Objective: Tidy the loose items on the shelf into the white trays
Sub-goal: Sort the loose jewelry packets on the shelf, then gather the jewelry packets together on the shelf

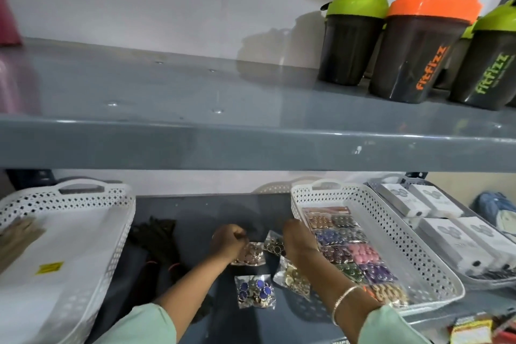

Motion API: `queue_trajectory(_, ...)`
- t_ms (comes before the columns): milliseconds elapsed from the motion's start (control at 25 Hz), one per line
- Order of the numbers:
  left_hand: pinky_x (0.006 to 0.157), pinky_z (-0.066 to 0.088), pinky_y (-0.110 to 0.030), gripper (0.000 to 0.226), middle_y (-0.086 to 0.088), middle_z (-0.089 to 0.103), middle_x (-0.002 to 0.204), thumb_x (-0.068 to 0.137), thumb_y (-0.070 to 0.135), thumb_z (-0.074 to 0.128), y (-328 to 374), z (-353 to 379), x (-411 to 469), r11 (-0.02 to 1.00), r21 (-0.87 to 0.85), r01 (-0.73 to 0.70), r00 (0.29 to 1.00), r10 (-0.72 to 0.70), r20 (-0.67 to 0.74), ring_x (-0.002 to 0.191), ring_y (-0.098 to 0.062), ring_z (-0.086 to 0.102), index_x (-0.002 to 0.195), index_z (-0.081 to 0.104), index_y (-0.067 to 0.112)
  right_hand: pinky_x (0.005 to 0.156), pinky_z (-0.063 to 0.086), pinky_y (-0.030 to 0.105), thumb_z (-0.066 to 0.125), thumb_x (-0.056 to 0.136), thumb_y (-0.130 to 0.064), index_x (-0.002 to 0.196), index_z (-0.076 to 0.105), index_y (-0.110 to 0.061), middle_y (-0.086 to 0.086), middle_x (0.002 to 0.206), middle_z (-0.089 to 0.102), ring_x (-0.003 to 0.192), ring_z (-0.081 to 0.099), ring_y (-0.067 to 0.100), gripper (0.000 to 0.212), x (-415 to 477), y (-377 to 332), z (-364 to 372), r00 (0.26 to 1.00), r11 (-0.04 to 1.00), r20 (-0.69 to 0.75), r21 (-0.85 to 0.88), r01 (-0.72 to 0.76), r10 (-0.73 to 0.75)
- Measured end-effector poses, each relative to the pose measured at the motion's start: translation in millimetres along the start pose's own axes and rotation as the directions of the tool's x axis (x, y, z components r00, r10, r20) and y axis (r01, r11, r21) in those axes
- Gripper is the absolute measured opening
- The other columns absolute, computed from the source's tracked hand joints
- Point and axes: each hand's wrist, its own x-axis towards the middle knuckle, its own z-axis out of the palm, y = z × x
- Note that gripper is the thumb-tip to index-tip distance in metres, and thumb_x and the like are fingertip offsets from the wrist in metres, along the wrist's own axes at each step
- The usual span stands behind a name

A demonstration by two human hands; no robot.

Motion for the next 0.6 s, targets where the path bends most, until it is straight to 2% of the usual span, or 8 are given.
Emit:
queue_trajectory(80,0.094,0.049,-0.034,0.021,-0.019,0.070,0.110,0.083,0.002,0.065,-5,-19,-13,0.999,-0.050,0.007,0.999,-0.010,-0.052,0.107,-0.029,0.064,0.103,0.069,-0.004,0.096,0.047,0.041,0.039,0.094,-0.006,0.118,0.055,0.002,0.023,0.124,0.057,0.114,0.055,0.036,0.030,-3,-10,-2,1.000,1.000,-0.008,0.005,0.013,-0.013)
queue_trajectory(160,0.084,0.049,-0.028,0.013,-0.018,0.073,0.100,0.084,0.002,0.063,-15,-46,-31,0.998,-0.055,0.026,0.992,-0.033,-0.126,0.098,-0.027,0.067,0.093,0.072,-0.002,0.092,0.049,0.035,0.043,0.091,-0.004,0.113,0.061,0.001,0.020,0.119,0.063,0.111,0.060,0.032,0.029,-8,-33,4,0.995,0.995,0.007,0.000,0.095,-0.095)
queue_trajectory(280,0.082,0.050,-0.029,0.015,-0.011,0.074,0.092,0.085,0.005,0.057,-38,-92,-54,0.993,0.048,0.104,0.961,-0.088,-0.263,0.092,-0.023,0.068,0.083,0.072,0.005,0.080,0.049,0.029,0.049,0.084,-0.001,0.100,0.071,0.002,0.018,0.111,0.070,0.108,0.064,0.025,0.027,-18,-86,27,0.968,0.970,0.092,0.087,0.227,-0.234)
queue_trajectory(360,0.088,0.048,-0.031,0.017,-0.013,0.072,0.103,0.087,0.009,0.055,-53,-115,-65,0.967,0.178,0.183,0.934,-0.114,-0.339,0.100,-0.025,0.065,0.093,0.069,0.005,0.077,0.047,0.028,0.052,0.084,-0.003,0.099,0.072,0.001,0.019,0.110,0.071,0.110,0.063,0.026,0.025,-26,-119,48,0.957,0.963,0.155,0.154,0.221,-0.244)
queue_trajectory(440,0.094,0.046,-0.032,0.022,-0.014,0.065,0.116,0.091,0.011,0.051,-65,-127,-74,0.942,0.233,0.242,0.922,-0.148,-0.358,0.108,-0.027,0.060,0.109,0.062,0.004,0.077,0.044,0.026,0.058,0.085,-0.011,0.107,0.067,0.002,0.019,0.116,0.067,0.113,0.061,0.028,0.027,-34,-146,71,0.947,0.960,0.221,0.208,0.188,-0.233)
queue_trajectory(520,0.098,0.045,-0.035,0.029,-0.017,0.059,0.125,0.095,0.012,0.045,-67,-123,-80,0.946,0.214,0.245,0.933,-0.171,-0.316,0.115,-0.030,0.056,0.120,0.054,0.002,0.087,0.046,0.029,0.064,0.083,-0.019,0.121,0.056,0.000,0.018,0.127,0.059,0.121,0.055,0.028,0.044,-41,-160,93,0.929,0.966,0.295,0.190,0.173,-0.224)
queue_trajectory(600,0.103,0.045,-0.042,0.032,-0.020,0.057,0.128,0.099,0.012,0.036,-69,-118,-82,0.946,0.224,0.235,0.943,-0.166,-0.289,0.119,-0.034,0.054,0.124,0.051,0.000,0.098,0.045,0.033,0.062,0.085,-0.019,0.129,0.048,-0.003,0.017,0.133,0.052,0.125,0.051,0.027,0.049,-46,-168,105,0.923,0.971,0.312,0.143,0.190,-0.226)
